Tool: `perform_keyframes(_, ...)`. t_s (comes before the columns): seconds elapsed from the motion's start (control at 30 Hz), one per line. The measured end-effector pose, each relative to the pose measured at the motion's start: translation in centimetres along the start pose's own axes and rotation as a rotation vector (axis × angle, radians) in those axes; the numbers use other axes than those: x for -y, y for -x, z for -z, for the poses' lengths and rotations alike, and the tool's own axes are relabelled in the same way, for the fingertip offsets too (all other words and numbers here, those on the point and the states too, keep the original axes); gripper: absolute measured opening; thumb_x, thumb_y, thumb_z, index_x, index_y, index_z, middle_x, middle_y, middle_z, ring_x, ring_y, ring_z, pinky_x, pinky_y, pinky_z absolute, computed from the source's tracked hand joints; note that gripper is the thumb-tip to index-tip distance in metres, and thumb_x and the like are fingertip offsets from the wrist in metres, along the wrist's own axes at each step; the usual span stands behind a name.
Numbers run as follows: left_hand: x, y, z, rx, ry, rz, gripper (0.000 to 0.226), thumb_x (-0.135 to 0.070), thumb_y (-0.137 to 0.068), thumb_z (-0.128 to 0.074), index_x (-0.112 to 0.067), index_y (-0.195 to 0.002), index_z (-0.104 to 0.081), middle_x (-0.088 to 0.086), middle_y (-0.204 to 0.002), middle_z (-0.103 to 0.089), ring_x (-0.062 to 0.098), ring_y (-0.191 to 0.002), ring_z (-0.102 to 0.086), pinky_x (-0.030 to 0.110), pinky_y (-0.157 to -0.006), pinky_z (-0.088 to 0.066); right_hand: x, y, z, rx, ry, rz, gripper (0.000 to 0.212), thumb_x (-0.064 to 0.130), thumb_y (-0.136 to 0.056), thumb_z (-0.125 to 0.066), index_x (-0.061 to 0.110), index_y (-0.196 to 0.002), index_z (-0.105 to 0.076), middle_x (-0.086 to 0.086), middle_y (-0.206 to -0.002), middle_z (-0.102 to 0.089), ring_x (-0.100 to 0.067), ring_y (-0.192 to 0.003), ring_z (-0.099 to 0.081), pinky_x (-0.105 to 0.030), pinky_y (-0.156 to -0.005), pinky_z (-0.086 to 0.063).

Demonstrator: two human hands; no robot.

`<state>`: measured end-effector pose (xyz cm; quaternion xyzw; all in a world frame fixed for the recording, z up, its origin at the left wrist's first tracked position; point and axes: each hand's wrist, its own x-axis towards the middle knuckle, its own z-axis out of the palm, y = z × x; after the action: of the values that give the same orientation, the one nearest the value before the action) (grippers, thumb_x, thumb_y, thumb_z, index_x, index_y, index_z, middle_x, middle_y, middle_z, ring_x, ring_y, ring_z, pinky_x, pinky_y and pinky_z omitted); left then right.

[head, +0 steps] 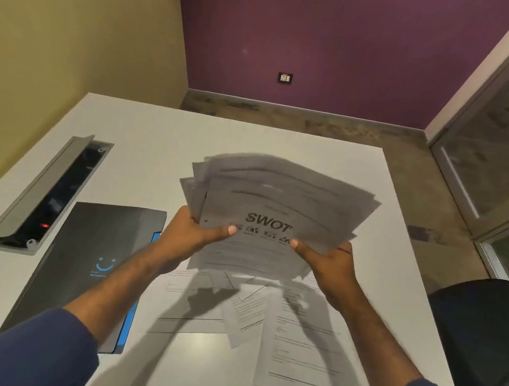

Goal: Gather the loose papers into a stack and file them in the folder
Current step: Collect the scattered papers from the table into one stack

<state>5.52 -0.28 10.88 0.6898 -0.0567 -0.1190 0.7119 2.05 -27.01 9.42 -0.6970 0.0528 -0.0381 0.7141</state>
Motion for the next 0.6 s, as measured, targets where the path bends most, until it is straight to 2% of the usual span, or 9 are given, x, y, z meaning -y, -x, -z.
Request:
perform_keyframes(0.07,0.3,0.3,0.6,0.055,0.01,0.002,0.044,-0.019,-0.071,-0.089,-0.04,-0.106,-0.073,-0.004,-0.11,-0.077,0.013,-0.102,-0.073,0.02,-0.079,-0.057,0.2,0.1,0.1,0.059,-0.028,0.0,0.037,0.008,-0.071,-0.084,0.018,-0.104,-0.072,0.001,-0.102,-0.077,-0.015,-0.096,-0.073,-0.023,-0.078,-0.058)
perform_keyframes(0.13,0.6,0.3,0.9,0.066,0.001,0.015,0.046,-0.019,-0.07,-0.088,-0.036,-0.11,-0.072,-0.002,-0.111,-0.077,0.014,-0.103,-0.072,0.021,-0.08,-0.057,0.0,-0.1,0.1,0.105,-0.01,-0.008,0.039,0.007,-0.07,-0.085,0.016,-0.106,-0.073,0.0,-0.105,-0.076,-0.015,-0.098,-0.072,-0.025,-0.078,-0.058)
perform_keyframes(0.27,1.8,-0.4,0.0,-0.026,-0.024,0.048,0.033,-0.016,-0.079,-0.082,-0.027,-0.11,-0.073,-0.002,-0.106,-0.078,0.017,-0.101,-0.073,0.03,-0.085,-0.06,-0.9,-0.3,-0.8,0.077,0.012,-0.043,0.035,-0.003,-0.073,-0.078,0.018,-0.1,-0.073,-0.001,-0.097,-0.075,-0.017,-0.092,-0.07,-0.023,-0.073,-0.054)
perform_keyframes(0.4,2.4,-0.8,-0.9,-0.202,0.019,0.034,0.017,-0.022,-0.079,-0.082,-0.032,-0.092,-0.079,-0.005,-0.096,-0.08,0.014,-0.093,-0.075,0.024,-0.073,-0.058,-0.7,-0.7,-1.9,-0.014,0.061,-0.008,0.03,-0.001,-0.08,-0.073,0.025,-0.096,-0.072,0.004,-0.088,-0.077,-0.009,-0.082,-0.072,-0.022,-0.069,-0.055)
perform_keyframes(0.47,2.4,-0.7,-0.5,-0.204,0.069,-0.015,0.025,-0.03,-0.073,-0.085,-0.029,-0.097,-0.079,-0.002,-0.1,-0.079,0.014,-0.094,-0.075,0.024,-0.074,-0.058,-0.4,-0.9,-1.7,-0.05,0.02,0.017,0.029,0.003,-0.079,-0.075,0.027,-0.093,-0.071,0.011,-0.085,-0.077,-0.005,-0.08,-0.072,-0.017,-0.064,-0.055)
perform_keyframes(0.53,2.7,-0.2,-0.1,-0.186,0.085,-0.039,0.032,-0.035,-0.07,-0.086,-0.03,-0.1,-0.078,-0.002,-0.102,-0.079,0.014,-0.096,-0.074,0.021,-0.074,-0.057,-0.9,-0.8,-1.4,-0.062,0.018,0.024,0.027,0.005,-0.078,-0.078,0.026,-0.094,-0.071,0.011,-0.087,-0.078,-0.007,-0.082,-0.073,-0.016,-0.066,-0.055)
perform_keyframes(0.6,3.7,0.4,-0.2,-0.143,0.006,-0.007,0.028,-0.032,-0.072,-0.086,-0.04,-0.097,-0.077,-0.01,-0.1,-0.079,0.008,-0.094,-0.074,0.016,-0.071,-0.056,-2.4,-0.4,-1.4,-0.054,0.055,-0.068,0.027,0.004,-0.077,-0.078,0.023,-0.095,-0.071,0.005,-0.091,-0.077,-0.015,-0.088,-0.072,-0.021,-0.07,-0.057)
